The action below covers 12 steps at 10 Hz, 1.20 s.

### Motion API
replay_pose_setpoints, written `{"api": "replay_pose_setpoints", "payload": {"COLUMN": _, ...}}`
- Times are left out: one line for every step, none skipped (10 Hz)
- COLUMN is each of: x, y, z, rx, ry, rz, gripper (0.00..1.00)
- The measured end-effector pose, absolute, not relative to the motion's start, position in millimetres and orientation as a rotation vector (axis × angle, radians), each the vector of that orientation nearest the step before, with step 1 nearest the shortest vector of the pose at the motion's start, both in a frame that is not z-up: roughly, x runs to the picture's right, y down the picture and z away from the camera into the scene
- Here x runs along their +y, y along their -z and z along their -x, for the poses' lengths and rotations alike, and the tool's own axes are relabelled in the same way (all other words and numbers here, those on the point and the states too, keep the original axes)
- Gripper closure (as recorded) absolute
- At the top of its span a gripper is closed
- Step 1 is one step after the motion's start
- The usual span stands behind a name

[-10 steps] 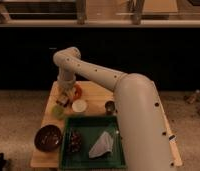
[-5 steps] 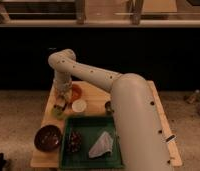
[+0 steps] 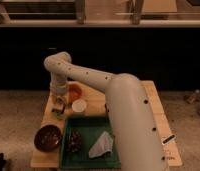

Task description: Place eraser in plastic cup

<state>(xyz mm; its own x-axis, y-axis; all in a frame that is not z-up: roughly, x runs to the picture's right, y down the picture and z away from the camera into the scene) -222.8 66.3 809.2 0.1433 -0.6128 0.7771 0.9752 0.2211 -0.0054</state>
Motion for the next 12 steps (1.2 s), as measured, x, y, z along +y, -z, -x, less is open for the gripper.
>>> {"api": "replay_pose_setpoints", "payload": {"x": 68.8, "y": -809.5, "z": 226.5, "rx": -0.744, "ry": 1.270, "rz": 0.607, "gripper": 0.99}}
{"api": "replay_pose_setpoints", "payload": {"x": 71.1, "y": -809.4, "z": 232.6, "rx": -0.747, "ry": 1.293, "rz": 0.609, "gripper": 0.99}}
{"api": "replay_pose_setpoints", "payload": {"x": 72.9, "y": -808.9, "z": 236.9, "rx": -0.748, "ry": 1.311, "rz": 0.611, "gripper": 0.99}}
{"api": "replay_pose_setpoints", "payload": {"x": 74.0, "y": -809.6, "z": 240.3, "rx": -0.748, "ry": 1.330, "rz": 0.614, "gripper": 0.99}}
{"api": "replay_pose_setpoints", "payload": {"x": 74.4, "y": -810.4, "z": 244.1, "rx": -0.751, "ry": 1.350, "rz": 0.615, "gripper": 0.99}}
{"api": "replay_pose_setpoints", "payload": {"x": 76.5, "y": -809.8, "z": 249.0, "rx": -0.755, "ry": 1.363, "rz": 0.618, "gripper": 0.99}}
{"api": "replay_pose_setpoints", "payload": {"x": 78.7, "y": -809.4, "z": 251.4, "rx": -0.757, "ry": 1.378, "rz": 0.623, "gripper": 0.99}}
{"api": "replay_pose_setpoints", "payload": {"x": 80.3, "y": -809.9, "z": 251.3, "rx": -0.757, "ry": 1.386, "rz": 0.628, "gripper": 0.99}}
{"api": "replay_pose_setpoints", "payload": {"x": 80.9, "y": -810.8, "z": 249.9, "rx": -0.756, "ry": 1.385, "rz": 0.632, "gripper": 0.99}}
{"api": "replay_pose_setpoints", "payload": {"x": 83.2, "y": -811.8, "z": 250.4, "rx": -0.757, "ry": 1.389, "rz": 0.639, "gripper": 0.99}}
{"api": "replay_pose_setpoints", "payload": {"x": 84.9, "y": -812.0, "z": 251.1, "rx": -0.759, "ry": 1.390, "rz": 0.642, "gripper": 0.99}}
{"api": "replay_pose_setpoints", "payload": {"x": 85.6, "y": -812.3, "z": 250.5, "rx": -0.760, "ry": 1.391, "rz": 0.645, "gripper": 0.99}}
